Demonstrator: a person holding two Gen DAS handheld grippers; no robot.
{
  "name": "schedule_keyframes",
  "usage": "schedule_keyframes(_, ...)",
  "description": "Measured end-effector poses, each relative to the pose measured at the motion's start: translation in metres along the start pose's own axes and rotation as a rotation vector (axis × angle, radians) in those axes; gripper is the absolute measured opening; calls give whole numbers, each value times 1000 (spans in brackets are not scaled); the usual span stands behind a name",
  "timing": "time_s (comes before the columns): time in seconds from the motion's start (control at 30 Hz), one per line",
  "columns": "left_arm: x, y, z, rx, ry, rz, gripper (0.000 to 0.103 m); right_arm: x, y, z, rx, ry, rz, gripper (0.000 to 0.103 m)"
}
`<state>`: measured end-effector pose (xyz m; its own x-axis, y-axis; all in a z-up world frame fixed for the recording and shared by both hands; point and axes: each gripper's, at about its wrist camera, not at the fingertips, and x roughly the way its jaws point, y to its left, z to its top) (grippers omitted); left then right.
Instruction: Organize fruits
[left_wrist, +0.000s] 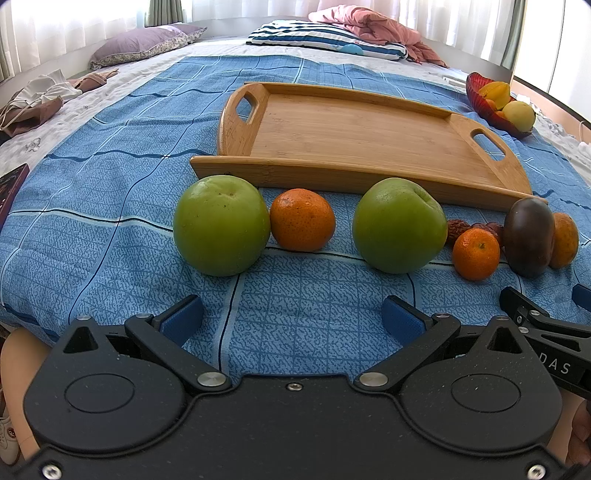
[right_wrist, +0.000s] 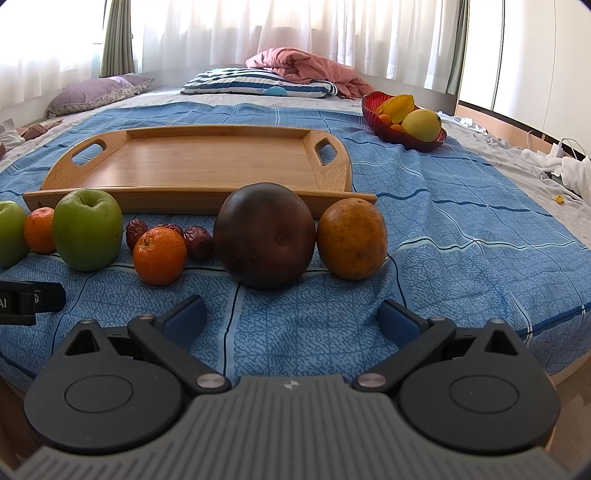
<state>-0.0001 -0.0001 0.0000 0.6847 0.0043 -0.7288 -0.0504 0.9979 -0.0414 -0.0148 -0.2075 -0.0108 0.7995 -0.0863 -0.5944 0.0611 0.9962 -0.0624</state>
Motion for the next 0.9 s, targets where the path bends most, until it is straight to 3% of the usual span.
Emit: schedule_keyframes(0.9, -3, -4, 0, -3, -14, 15, 103, -2, 0, -4, 8, -25, -5, 103)
